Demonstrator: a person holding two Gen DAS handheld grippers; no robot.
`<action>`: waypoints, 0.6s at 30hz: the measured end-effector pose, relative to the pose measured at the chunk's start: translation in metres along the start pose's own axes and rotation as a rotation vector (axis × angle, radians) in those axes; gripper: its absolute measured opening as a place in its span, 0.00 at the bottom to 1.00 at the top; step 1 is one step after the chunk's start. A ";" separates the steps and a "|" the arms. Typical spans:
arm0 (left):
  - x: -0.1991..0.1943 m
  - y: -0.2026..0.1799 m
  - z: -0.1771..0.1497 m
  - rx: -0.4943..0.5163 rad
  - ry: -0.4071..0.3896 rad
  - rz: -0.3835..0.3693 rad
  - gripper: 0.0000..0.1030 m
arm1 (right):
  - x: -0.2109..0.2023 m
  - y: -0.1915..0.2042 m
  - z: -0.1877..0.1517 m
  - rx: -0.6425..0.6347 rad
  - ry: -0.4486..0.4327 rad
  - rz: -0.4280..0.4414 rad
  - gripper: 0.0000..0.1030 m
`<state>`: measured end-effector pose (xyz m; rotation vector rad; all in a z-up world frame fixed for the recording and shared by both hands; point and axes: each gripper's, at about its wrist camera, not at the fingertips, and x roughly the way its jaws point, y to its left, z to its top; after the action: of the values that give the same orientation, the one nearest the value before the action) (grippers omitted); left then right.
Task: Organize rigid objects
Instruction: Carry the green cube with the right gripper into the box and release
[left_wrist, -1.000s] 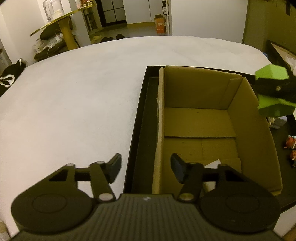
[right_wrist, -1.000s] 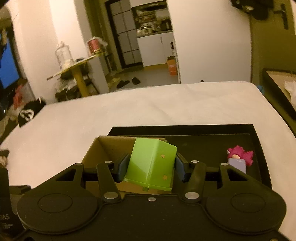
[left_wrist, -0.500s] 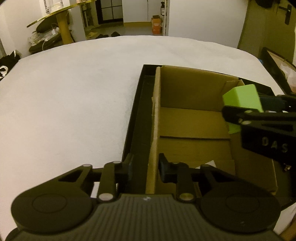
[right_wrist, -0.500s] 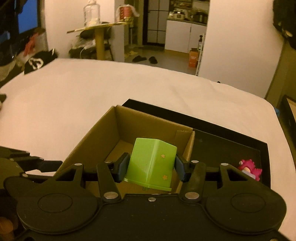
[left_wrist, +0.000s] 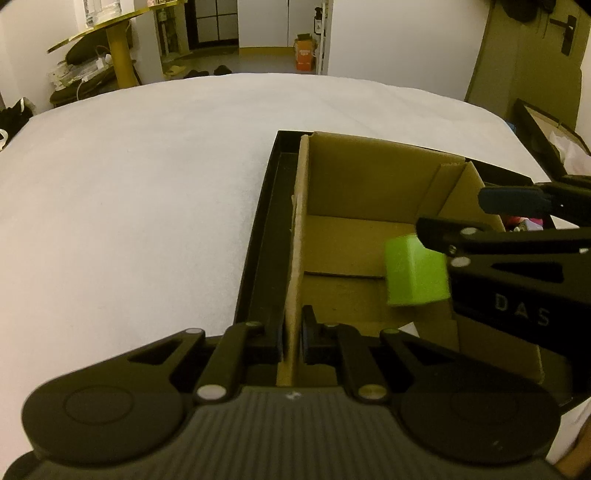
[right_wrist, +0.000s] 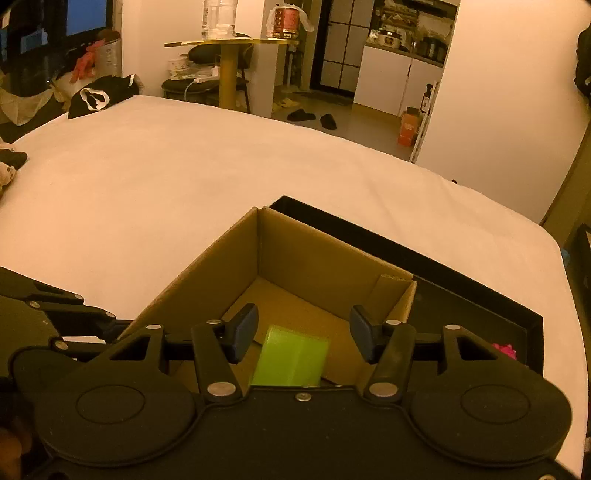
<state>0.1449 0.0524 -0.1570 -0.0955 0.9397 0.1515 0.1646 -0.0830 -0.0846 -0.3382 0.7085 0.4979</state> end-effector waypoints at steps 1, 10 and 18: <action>-0.001 0.000 0.000 0.001 -0.001 0.003 0.09 | -0.001 -0.001 0.000 -0.002 0.002 -0.002 0.54; -0.003 0.000 0.000 0.007 0.006 0.006 0.09 | -0.015 -0.013 -0.002 0.021 -0.006 -0.036 0.66; -0.004 -0.006 0.002 0.032 0.009 0.037 0.12 | -0.030 -0.056 -0.017 0.230 -0.026 -0.090 0.80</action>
<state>0.1456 0.0468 -0.1525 -0.0495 0.9530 0.1704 0.1664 -0.1469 -0.0691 -0.1472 0.7146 0.3311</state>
